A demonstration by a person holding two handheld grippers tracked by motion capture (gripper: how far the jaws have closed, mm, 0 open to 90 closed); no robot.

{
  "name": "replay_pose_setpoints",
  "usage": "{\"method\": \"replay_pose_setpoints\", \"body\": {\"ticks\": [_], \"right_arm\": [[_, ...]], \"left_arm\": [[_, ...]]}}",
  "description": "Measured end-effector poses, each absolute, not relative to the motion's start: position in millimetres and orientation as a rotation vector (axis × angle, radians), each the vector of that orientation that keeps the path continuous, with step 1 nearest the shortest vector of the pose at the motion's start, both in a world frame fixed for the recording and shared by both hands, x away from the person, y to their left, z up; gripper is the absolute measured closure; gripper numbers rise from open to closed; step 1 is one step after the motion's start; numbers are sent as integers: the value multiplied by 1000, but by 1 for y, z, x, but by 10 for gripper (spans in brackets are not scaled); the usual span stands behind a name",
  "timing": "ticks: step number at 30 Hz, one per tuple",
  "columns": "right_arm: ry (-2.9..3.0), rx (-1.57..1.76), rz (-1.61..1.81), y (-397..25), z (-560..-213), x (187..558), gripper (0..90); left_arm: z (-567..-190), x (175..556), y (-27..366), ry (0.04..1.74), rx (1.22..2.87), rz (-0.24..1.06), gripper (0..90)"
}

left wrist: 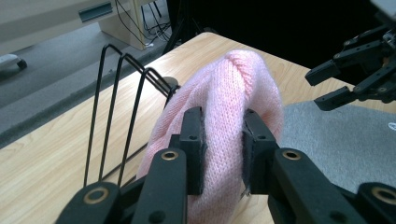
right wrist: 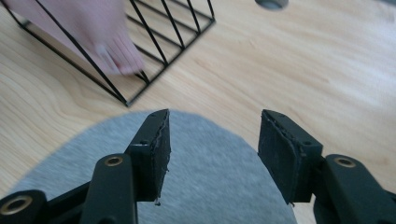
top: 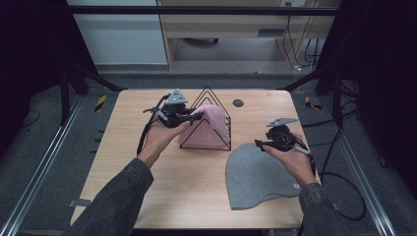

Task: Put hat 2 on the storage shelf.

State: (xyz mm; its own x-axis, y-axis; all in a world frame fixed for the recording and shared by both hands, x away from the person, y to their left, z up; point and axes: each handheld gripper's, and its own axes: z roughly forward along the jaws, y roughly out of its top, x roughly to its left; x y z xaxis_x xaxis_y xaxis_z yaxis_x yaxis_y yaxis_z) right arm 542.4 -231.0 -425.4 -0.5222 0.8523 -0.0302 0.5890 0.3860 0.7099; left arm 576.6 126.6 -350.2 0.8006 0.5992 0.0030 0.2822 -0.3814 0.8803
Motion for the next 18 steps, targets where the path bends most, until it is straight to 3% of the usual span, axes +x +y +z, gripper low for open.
{"method": "replay_pose_setpoints", "body": {"ticks": [6, 18], "right_arm": [[2260, 1308, 873, -240, -442, 547, 430], [2267, 1376, 844, -247, -455, 558, 391]], "left_arm": [[-352, 574, 131, 672, 1982, 394, 703], [-341, 548, 142, 656, 1937, 495, 463]]}}
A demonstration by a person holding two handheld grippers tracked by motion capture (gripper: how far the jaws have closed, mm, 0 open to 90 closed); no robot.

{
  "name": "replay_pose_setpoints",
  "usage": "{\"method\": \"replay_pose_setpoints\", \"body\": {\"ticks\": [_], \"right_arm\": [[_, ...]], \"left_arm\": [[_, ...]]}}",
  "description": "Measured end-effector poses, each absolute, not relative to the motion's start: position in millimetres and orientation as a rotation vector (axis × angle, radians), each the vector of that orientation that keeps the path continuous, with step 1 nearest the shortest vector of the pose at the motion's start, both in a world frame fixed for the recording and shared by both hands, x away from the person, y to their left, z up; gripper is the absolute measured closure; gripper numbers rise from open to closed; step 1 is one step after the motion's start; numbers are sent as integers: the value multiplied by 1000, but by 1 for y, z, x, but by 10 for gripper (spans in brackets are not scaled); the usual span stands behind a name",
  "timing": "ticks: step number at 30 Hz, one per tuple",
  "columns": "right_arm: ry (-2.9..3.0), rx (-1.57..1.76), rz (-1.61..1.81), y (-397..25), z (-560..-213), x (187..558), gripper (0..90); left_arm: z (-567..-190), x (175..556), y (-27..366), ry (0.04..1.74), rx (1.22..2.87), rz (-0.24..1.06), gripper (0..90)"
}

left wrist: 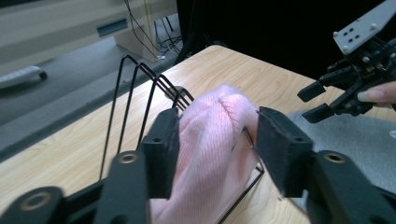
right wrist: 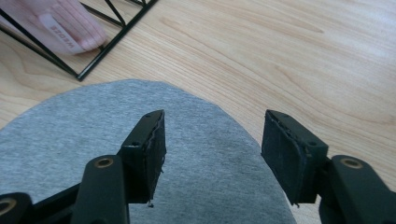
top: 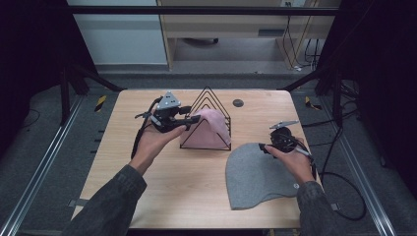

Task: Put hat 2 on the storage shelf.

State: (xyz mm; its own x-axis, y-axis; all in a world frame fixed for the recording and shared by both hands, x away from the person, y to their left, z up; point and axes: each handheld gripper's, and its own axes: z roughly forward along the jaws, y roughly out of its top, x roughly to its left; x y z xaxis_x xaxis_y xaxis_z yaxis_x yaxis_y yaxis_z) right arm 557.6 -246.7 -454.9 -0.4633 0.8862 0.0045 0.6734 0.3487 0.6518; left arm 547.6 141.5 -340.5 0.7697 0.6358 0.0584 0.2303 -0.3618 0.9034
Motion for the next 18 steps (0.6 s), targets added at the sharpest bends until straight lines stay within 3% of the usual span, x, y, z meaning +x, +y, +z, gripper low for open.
{"method": "replay_pose_setpoints", "body": {"ticks": [8, 18], "right_arm": [[2287, 1415, 823, -251, -467, 570, 396], [2309, 1443, 775, -252, -478, 576, 418]], "left_arm": [[-355, 523, 168, 704, 1955, 495, 253], [-397, 501, 204, 795, 2015, 457, 131]]}}
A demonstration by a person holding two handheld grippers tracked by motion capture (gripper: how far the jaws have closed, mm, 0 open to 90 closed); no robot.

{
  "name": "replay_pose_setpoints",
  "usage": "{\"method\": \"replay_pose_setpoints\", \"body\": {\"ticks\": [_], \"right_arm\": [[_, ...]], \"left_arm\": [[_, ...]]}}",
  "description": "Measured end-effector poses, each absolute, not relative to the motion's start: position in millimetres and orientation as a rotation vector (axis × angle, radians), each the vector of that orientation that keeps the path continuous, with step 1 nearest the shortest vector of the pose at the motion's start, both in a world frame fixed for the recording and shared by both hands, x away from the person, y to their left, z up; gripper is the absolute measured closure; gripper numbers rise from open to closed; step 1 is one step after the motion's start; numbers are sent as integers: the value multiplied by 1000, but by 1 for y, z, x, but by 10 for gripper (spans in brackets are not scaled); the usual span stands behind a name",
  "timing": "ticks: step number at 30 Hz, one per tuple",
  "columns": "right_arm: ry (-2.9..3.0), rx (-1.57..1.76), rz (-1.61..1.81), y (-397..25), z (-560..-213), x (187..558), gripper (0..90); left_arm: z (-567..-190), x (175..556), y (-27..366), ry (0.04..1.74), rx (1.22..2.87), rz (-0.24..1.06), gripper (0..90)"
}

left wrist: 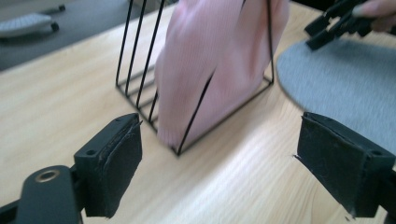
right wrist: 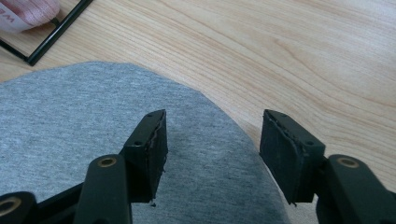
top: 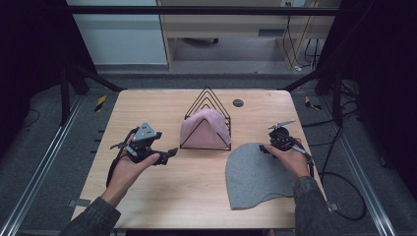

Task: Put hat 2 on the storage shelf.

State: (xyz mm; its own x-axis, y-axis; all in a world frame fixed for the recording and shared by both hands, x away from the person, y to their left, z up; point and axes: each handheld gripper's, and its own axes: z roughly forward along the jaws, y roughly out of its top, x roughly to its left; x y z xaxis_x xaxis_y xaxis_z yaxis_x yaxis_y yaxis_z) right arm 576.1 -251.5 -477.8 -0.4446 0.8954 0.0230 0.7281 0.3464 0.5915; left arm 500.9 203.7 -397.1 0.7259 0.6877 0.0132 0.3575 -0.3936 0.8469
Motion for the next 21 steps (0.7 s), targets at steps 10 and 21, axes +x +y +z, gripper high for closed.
{"method": "replay_pose_setpoints", "body": {"ticks": [10, 21], "right_arm": [[2343, 1433, 740, -252, -482, 574, 514], [2414, 1376, 796, -253, -482, 562, 835]], "left_arm": [[-426, 485, 239, 884, 2001, 442, 129], [-450, 481, 263, 987, 1991, 416, 141]]}}
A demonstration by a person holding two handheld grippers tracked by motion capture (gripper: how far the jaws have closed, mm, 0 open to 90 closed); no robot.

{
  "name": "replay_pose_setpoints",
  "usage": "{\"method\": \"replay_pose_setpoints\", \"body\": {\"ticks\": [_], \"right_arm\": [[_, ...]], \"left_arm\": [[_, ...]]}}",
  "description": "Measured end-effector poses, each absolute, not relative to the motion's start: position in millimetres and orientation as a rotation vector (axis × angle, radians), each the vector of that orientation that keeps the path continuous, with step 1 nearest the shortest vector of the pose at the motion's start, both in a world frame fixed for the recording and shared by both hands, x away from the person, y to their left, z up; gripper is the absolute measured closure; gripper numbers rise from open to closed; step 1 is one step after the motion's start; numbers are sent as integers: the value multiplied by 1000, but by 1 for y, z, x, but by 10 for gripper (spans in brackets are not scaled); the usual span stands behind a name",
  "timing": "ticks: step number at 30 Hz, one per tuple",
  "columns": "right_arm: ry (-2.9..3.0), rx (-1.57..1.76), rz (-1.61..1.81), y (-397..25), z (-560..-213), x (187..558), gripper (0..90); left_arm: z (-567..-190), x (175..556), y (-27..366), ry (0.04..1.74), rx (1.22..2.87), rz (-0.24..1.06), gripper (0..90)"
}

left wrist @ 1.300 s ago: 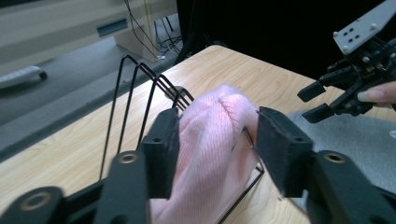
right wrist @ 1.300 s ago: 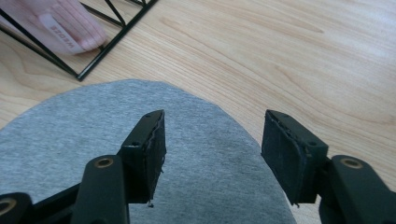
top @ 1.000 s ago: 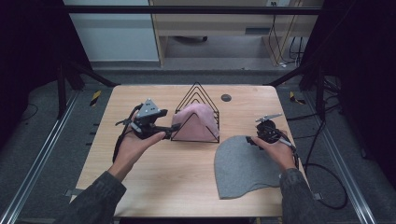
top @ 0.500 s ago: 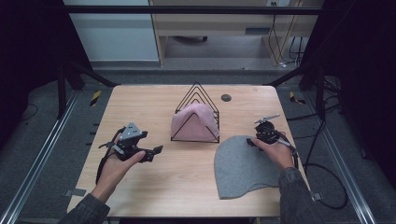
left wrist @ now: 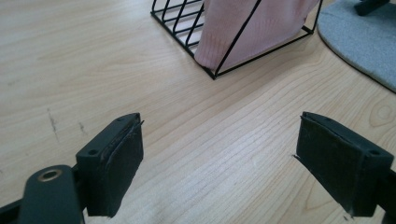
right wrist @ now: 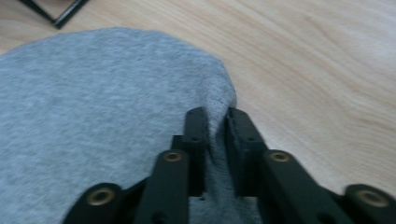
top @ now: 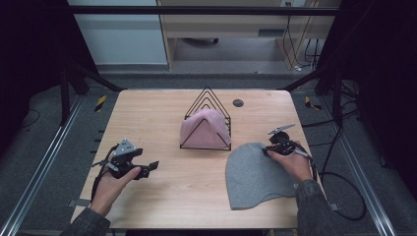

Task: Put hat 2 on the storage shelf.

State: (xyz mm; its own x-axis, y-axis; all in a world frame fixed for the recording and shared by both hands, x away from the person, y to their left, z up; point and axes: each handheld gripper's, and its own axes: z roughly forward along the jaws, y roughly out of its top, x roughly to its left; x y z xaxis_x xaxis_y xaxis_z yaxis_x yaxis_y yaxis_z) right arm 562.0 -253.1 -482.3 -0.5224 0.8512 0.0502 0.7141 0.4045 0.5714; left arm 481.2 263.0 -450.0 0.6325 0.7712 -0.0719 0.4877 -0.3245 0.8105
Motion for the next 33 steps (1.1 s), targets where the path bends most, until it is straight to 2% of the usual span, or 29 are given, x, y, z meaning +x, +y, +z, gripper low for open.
{"method": "replay_pose_setpoints", "body": {"ticks": [7, 25, 33], "right_arm": [[2408, 1310, 872, -248, -469, 546, 857], [2320, 945, 1174, -216, -371, 468, 859], [2317, 805, 1211, -191, -342, 452, 859]], "left_arm": [[-454, 482, 263, 1005, 1984, 398, 117], [-462, 479, 250, 972, 2005, 338, 122], [-461, 475, 247, 923, 2002, 307, 131]]}}
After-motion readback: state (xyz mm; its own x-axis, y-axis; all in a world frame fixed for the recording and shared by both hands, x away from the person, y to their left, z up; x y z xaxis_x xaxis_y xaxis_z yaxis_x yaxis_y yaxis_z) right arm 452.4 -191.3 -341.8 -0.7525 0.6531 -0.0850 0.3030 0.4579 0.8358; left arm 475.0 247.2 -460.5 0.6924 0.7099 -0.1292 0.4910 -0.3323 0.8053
